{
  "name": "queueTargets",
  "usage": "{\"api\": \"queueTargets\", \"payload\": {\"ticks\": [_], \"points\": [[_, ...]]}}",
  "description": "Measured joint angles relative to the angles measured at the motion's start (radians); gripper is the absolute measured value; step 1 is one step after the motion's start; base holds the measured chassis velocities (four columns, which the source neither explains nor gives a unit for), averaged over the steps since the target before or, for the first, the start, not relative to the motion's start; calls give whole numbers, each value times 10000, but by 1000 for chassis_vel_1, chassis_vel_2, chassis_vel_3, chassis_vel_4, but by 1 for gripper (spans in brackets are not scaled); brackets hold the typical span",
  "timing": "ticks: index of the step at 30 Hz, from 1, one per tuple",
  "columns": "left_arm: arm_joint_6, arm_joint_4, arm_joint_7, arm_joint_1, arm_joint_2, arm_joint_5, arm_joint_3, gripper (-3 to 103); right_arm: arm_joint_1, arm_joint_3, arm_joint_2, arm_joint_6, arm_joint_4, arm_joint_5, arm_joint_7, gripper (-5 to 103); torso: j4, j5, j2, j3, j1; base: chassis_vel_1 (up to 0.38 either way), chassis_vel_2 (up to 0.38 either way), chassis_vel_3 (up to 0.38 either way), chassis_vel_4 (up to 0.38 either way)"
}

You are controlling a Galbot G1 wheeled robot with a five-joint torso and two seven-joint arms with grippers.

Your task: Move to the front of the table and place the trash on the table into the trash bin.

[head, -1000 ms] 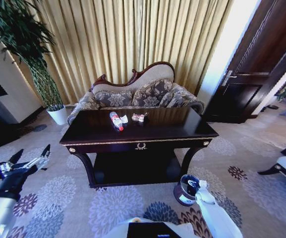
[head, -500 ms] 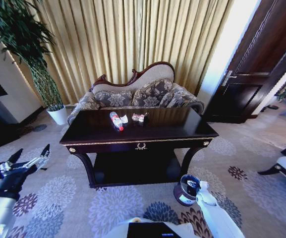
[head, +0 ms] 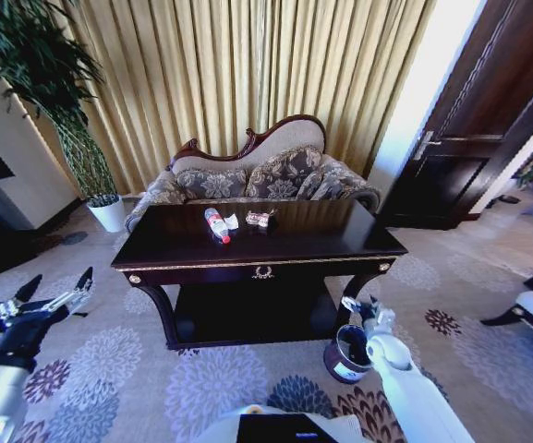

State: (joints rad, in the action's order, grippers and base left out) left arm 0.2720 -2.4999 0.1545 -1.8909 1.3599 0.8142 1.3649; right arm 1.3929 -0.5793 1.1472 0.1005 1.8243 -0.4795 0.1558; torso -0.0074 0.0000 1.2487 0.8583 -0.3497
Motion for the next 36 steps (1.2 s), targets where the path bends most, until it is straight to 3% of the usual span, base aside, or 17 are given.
{"api": "queueTargets", "payload": {"ticks": [5, 13, 36], "points": [[-6, -1, -5, -2, -87, 79, 92, 100, 1196, 95, -63, 178, 2792, 679, 19, 100, -3, 0, 1, -1, 1, 0, 0, 0, 0], [-11, 0, -10, -23, -75, 92, 82, 100, 2126, 242, -14, 793, 4705, 857, 356, 100, -1, -1, 1, -1, 1, 0, 0, 0, 0], [5, 0, -9, 56, -133, 60, 30, 100, 2020, 498, 49, 1138, 5180, 551, 320, 100, 0, -1, 2, -1, 3, -56, 59, 53, -58]]}}
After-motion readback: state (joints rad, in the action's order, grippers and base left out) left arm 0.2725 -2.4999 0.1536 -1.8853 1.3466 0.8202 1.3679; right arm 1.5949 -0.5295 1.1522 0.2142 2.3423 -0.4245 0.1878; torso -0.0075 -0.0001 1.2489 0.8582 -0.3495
